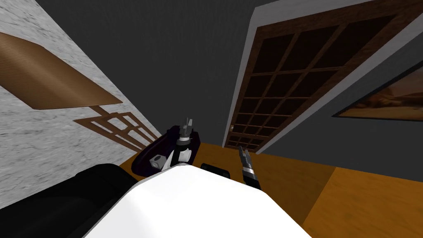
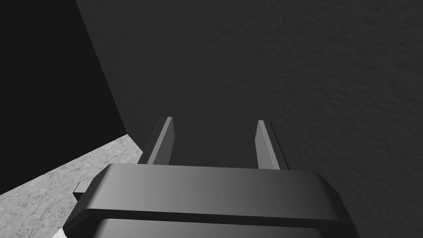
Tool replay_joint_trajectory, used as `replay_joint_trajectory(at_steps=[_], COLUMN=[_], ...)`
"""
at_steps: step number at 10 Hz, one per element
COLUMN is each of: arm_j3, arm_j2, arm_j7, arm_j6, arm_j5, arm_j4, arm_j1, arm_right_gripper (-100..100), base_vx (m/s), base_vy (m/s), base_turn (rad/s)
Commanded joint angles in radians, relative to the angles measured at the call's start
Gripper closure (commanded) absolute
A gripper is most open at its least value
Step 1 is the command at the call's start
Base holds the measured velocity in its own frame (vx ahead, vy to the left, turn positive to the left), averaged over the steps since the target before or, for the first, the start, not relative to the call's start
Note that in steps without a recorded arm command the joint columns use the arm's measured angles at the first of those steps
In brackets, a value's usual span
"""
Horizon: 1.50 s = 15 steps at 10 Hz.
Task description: Pull the door open
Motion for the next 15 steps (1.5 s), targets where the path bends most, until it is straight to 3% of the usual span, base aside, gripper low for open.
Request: replay_joint_trajectory(at_steps=[1, 15], arm_j3=[0.005, 0.056], arm_j2=[-0.004, -0.021], arm_j7=[0.042, 0.358], arm_j6=[-0.008, -0.099], arm_j5=[-0.008, -0.061], arm_j4=[0.025, 0.237], arm_j1=[-0.004, -0.026], arm_right_gripper=[-100, -100], base_vx=[0.109, 0.104], base_vy=[0.031, 0.009], base_turn=[0.059, 0.040])
